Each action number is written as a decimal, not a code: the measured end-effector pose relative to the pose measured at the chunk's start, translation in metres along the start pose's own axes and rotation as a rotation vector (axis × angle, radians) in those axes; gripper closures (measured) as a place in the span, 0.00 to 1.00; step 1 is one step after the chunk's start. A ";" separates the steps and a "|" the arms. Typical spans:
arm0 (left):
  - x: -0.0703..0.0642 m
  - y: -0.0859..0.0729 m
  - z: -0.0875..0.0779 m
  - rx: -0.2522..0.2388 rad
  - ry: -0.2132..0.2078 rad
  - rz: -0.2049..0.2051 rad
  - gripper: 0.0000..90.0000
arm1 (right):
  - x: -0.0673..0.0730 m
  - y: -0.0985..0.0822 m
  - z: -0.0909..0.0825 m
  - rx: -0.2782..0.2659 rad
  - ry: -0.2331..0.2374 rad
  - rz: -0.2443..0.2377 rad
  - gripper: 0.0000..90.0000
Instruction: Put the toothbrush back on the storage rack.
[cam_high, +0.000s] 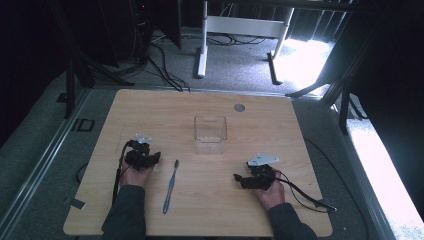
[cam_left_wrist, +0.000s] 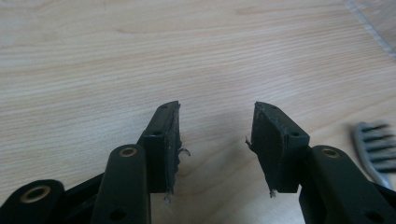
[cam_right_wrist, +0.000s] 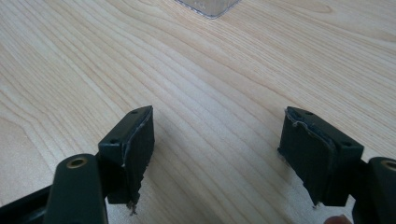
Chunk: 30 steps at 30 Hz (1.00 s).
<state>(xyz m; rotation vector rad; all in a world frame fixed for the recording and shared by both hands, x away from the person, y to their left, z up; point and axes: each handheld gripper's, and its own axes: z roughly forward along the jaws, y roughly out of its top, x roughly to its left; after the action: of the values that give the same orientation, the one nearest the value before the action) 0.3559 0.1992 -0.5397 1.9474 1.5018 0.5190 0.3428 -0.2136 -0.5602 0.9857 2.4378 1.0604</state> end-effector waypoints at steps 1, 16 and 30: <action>-0.001 0.000 -0.003 -0.012 0.000 0.006 0.58 | 0.000 0.000 0.000 0.000 0.000 0.000 0.29; -0.019 0.016 -0.042 -0.041 -0.035 0.016 0.57 | 0.000 0.000 0.000 0.000 0.000 0.000 0.29; -0.039 0.018 -0.059 -0.038 -0.099 -0.015 0.57 | 0.000 0.000 0.000 0.000 0.002 -0.002 0.28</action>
<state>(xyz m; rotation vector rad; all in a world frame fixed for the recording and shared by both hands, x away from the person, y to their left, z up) 0.3198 0.1727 -0.4822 1.9032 1.4328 0.4354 0.3429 -0.2137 -0.5602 0.9830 2.4399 1.0608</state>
